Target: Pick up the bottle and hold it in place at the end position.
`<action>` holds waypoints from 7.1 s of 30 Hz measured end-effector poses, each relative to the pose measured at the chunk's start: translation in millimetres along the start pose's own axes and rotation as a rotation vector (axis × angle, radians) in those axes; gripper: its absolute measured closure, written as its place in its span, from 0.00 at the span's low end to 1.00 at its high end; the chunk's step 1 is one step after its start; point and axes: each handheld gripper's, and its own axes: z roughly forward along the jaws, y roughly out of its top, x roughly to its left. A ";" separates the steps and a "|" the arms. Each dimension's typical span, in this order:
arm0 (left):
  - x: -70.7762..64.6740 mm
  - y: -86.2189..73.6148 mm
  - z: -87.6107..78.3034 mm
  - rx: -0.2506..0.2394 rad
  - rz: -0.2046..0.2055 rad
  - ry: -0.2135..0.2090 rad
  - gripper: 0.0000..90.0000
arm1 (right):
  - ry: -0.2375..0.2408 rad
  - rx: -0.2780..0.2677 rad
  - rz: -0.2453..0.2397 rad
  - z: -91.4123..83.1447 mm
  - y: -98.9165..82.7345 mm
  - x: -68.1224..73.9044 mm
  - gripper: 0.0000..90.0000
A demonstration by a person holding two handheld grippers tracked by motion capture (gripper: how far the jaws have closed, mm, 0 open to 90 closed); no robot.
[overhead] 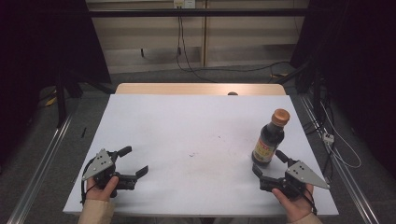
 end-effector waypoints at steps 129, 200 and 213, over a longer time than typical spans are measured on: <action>-0.5 0.0 4.2 -0.010 0.010 -0.024 0.04 | 0.142 0.105 -0.030 97.7 83.2 -7.2 0.30; -0.6 -0.8 6.1 -0.004 0.003 -0.034 0.04 | 0.284 0.059 -0.055 191.8 87.4 44.6 0.29; -0.4 -1.2 6.5 -0.003 0.001 -0.032 0.04 | 0.327 0.069 -0.065 205.7 82.6 61.2 0.29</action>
